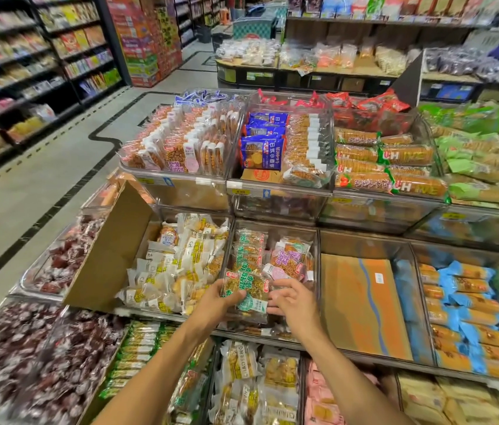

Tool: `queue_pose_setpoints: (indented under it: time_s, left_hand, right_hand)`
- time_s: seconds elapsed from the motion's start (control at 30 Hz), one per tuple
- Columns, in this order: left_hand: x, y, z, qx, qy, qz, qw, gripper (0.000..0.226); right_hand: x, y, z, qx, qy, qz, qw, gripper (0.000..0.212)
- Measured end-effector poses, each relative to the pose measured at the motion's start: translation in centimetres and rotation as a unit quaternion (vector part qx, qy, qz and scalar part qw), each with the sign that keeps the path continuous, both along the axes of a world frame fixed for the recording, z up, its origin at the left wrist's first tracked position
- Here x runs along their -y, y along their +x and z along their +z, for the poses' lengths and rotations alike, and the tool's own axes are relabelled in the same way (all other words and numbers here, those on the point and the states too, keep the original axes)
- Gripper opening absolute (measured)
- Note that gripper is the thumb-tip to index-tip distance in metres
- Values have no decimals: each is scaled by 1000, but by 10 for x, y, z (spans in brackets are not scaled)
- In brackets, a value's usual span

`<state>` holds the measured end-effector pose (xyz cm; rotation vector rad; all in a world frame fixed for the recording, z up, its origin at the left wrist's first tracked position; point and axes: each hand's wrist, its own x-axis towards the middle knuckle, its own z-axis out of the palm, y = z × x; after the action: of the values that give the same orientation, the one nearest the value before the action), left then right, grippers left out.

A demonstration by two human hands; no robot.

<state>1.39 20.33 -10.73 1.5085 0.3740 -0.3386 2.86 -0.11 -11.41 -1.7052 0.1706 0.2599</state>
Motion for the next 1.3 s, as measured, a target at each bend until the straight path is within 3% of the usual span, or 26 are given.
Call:
queue_pose_setpoints:
  time_s: [0.1,0.2,0.27,0.33,0.4,0.47,0.5,0.7,0.87,1.03,1.13,1.3]
  left_hand:
    - [-5,-2,-2,15,-13,6,1000,89]
    - [-15,-6,-11,24,0,42,999,102]
    - [-17,-11,-7,13,-7,81,997,74]
    - [-22,-11,-12,1,-40,93,995,61]
    - [-27,-13,-13,-1,-72,121,990,68]
    - [-31,-15,-16,-1,-95,141,986,97]
    - [-31,-16,-16,2,-108,147,983,102]
    - [-33,-14,-29,-5,-114,149,982,98]
    - [-34,-10,-19,-29,-95,124,987,64]
    - [-28,-11,-15,-16,-75,118,990,21]
    - [-25,-12,-9,-10,-74,121,990,19]
    - [-22,-13,0,-11,-72,127,989,16]
  right_hand:
    - [-4,8,-4,0,12,15,1000,21]
    - [-12,21,-7,37,-52,32,997,20]
    - [-20,36,-8,86,-123,32,988,20]
    - [-29,54,-7,135,-173,40,975,21]
    - [-37,74,-7,184,-240,66,951,31]
    - [-44,90,-11,206,-312,98,922,44]
    - [-47,96,-12,199,-336,115,913,49]
    - [-53,104,-21,185,-425,178,868,56]
    - [-54,106,-21,194,-443,157,861,63]
    - [-54,101,-24,182,-387,146,892,60]
    - [-54,100,-24,170,-369,148,902,59]
    - [-53,107,-10,161,-465,225,841,62]
